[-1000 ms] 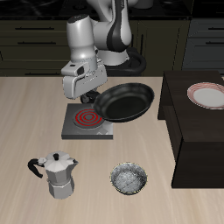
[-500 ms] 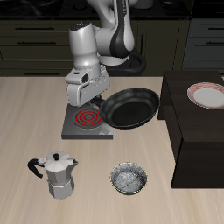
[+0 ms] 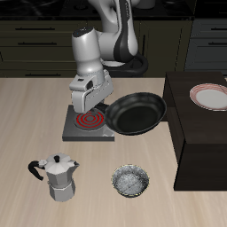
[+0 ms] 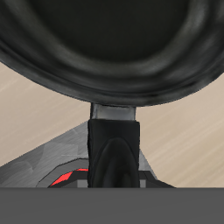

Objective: Place the frypan on the top layer of the shelf

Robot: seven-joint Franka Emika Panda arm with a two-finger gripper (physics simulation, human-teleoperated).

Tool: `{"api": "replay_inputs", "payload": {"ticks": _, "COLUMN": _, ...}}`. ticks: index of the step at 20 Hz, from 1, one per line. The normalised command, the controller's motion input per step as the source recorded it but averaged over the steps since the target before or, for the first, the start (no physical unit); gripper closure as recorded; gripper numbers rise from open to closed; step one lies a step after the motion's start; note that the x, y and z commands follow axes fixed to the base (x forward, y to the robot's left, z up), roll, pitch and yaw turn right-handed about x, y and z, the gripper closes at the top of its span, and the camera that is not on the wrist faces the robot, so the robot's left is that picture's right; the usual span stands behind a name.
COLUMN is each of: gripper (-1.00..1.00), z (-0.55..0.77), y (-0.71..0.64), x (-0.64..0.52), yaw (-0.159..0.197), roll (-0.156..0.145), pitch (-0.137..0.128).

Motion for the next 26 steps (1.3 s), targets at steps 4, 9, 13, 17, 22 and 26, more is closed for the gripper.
{"api": "replay_inputs", "payload": {"ticks": 4, "gripper": 1.00, "z": -0.08, "y": 0.14, "x": 0.12, "yaw": 0.055, "roll": 0.016, "pitch": 0.020}}
{"api": "replay_inputs", "payload": {"ticks": 9, "gripper": 1.00, "z": -0.05, "y": 0.18, "x": 0.07, "yaw": 0.040, "roll": 0.020, "pitch": 0.015}}
{"api": "replay_inputs", "payload": {"ticks": 13, "gripper": 1.00, "z": -0.04, "y": 0.19, "x": 0.03, "yaw": 0.019, "roll": 0.024, "pitch": 0.009}}
{"api": "replay_inputs", "payload": {"ticks": 17, "gripper": 1.00, "z": -0.02, "y": 0.30, "x": 0.04, "yaw": 0.022, "roll": 0.043, "pitch": 0.013}}
{"api": "replay_inputs", "payload": {"ticks": 22, "gripper": 1.00, "z": 0.01, "y": 0.31, "x": -0.02, "yaw": 0.029, "roll": 0.048, "pitch": 0.008}}
{"api": "replay_inputs", "payload": {"ticks": 26, "gripper": 1.00, "z": 0.02, "y": 0.34, "x": 0.00, "yaw": 0.007, "roll": 0.051, "pitch": 0.004}}
